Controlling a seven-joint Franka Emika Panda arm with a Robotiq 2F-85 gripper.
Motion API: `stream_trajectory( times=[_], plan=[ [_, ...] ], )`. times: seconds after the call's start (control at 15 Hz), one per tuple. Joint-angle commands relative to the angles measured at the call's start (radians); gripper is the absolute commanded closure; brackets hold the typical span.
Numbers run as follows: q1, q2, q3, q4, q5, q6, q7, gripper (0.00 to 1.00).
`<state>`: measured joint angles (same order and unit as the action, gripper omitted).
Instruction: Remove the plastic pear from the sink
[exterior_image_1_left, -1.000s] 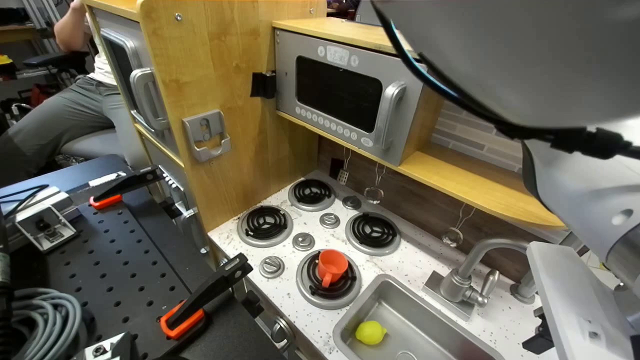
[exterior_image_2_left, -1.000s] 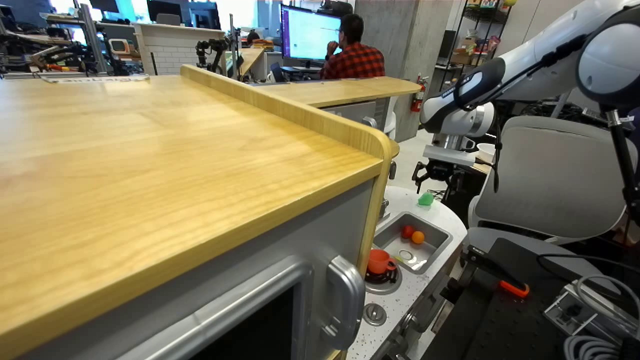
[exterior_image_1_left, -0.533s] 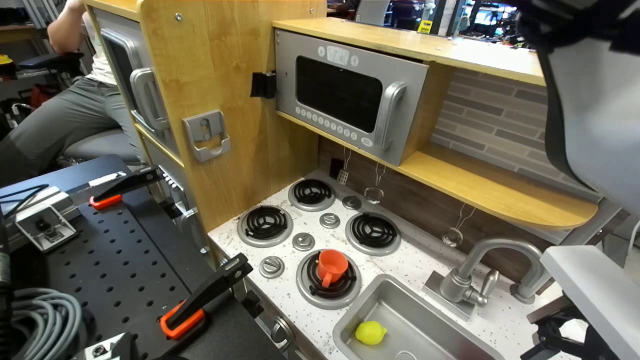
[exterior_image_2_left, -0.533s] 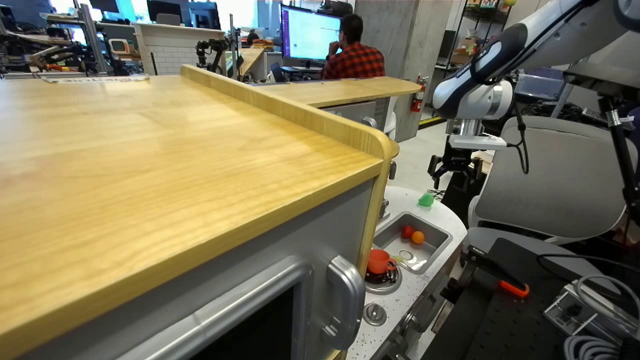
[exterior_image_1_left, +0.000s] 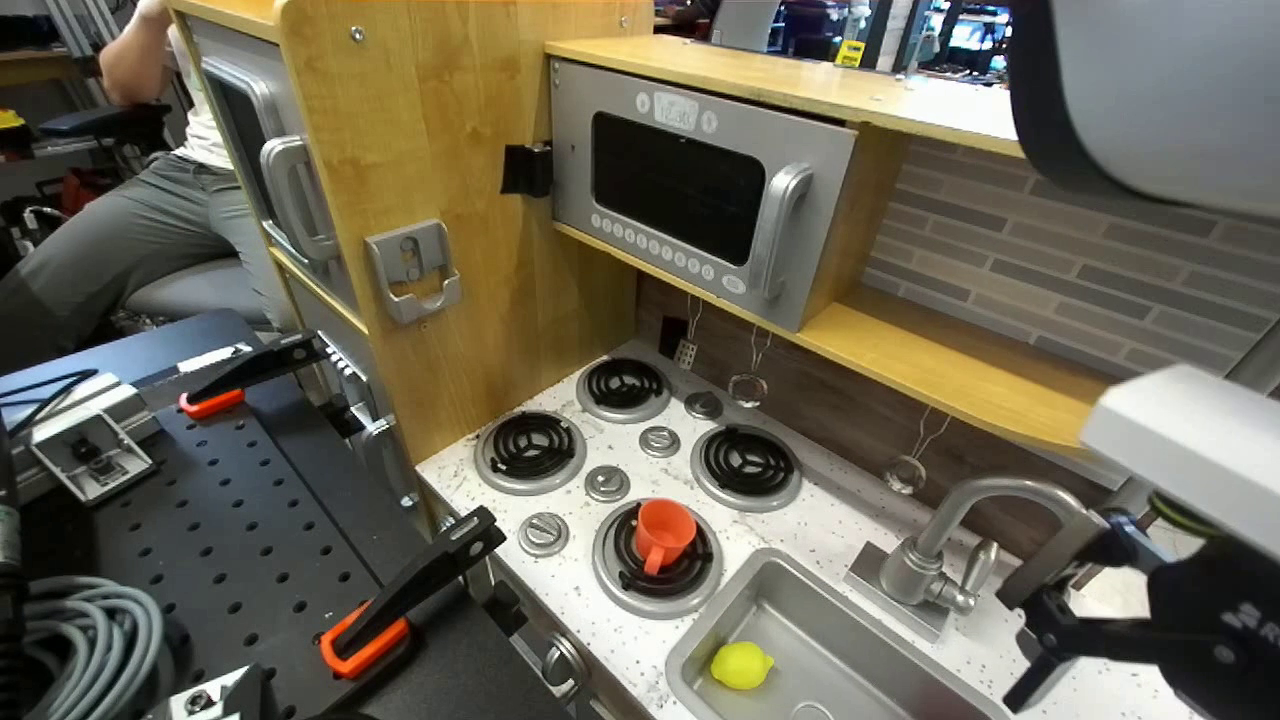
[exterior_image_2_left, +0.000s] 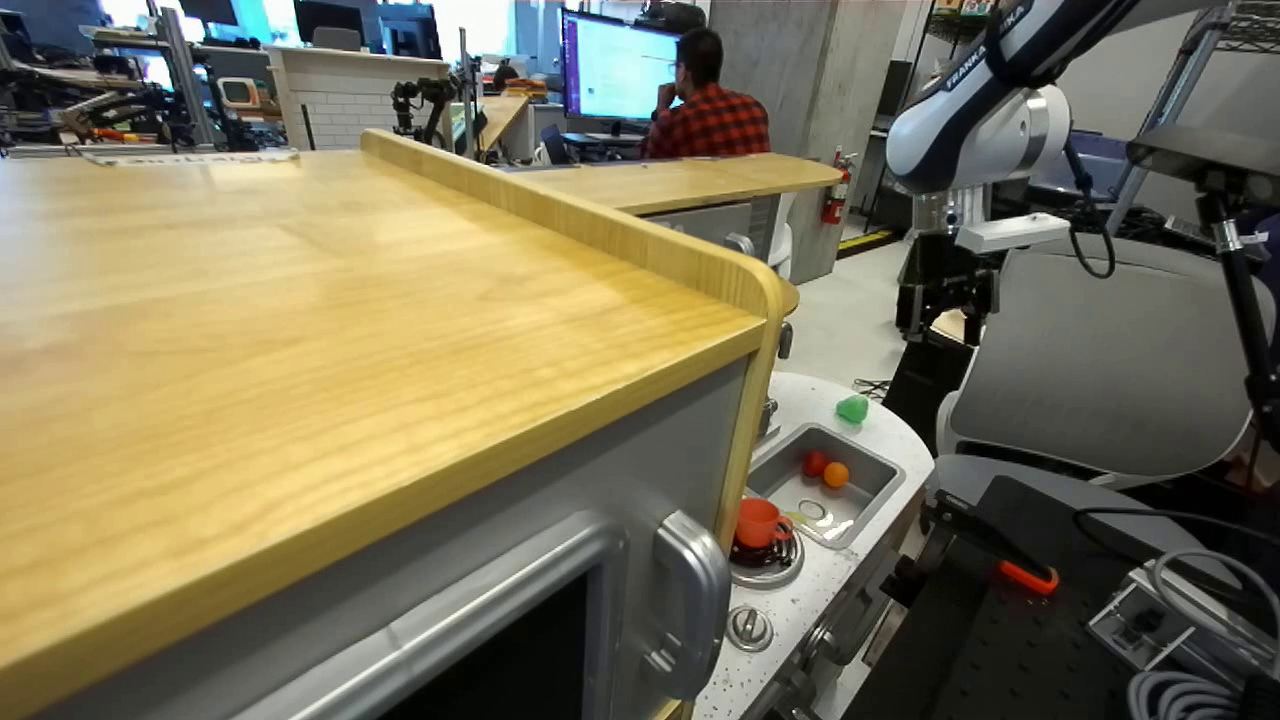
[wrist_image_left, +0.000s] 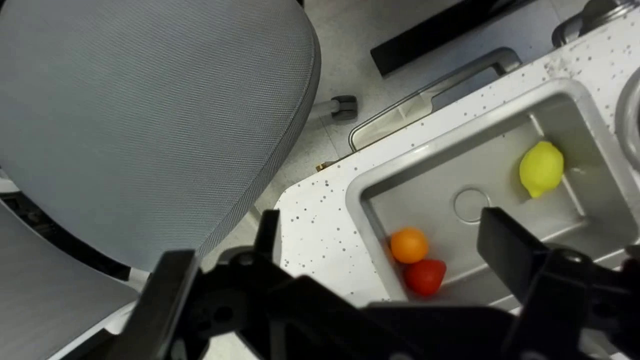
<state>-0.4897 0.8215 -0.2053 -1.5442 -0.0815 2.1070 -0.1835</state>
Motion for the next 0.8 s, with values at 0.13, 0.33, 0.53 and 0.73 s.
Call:
stream_trajectory(
  times=[0.13,0.33,0.53,0.73],
  plan=[
    [0.124,-0.251,-0.016,-0.324,-0.152,0.109,-0.100,0.00],
    [0.170,-0.357,-0.004,-0.465,-0.219,0.182,-0.142,0.00],
    [0.193,-0.471,0.019,-0.619,-0.252,0.275,-0.205,0.00],
    [0.176,-0.579,0.051,-0.769,-0.198,0.400,-0.298,0.00]
  ],
)
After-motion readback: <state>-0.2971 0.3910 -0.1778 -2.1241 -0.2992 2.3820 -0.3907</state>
